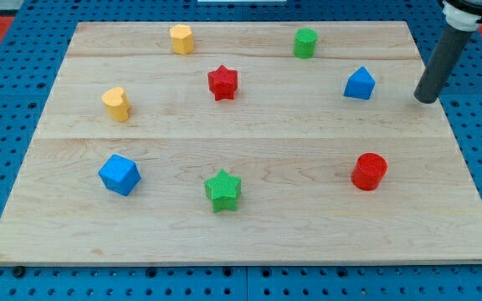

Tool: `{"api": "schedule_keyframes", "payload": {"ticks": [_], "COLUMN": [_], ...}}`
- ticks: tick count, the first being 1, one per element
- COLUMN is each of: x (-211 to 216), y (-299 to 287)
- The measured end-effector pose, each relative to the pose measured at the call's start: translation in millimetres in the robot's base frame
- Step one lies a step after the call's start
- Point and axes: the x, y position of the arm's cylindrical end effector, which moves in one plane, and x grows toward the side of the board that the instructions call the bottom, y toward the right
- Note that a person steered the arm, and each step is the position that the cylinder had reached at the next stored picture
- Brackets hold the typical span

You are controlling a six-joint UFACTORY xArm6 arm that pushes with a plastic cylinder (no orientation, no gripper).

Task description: Move the red star diagonally bottom right to the yellow heart

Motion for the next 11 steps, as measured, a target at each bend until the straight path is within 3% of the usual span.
{"api": "schedule_keyframes", "payload": {"ticks": [2,3,4,6,8,11], "x": [13.6,66.0,86.2,48.4,47.1,-31.5], "y": [-66.3,-90.9,-121.6,-164.5,-233.3,-263.4]}}
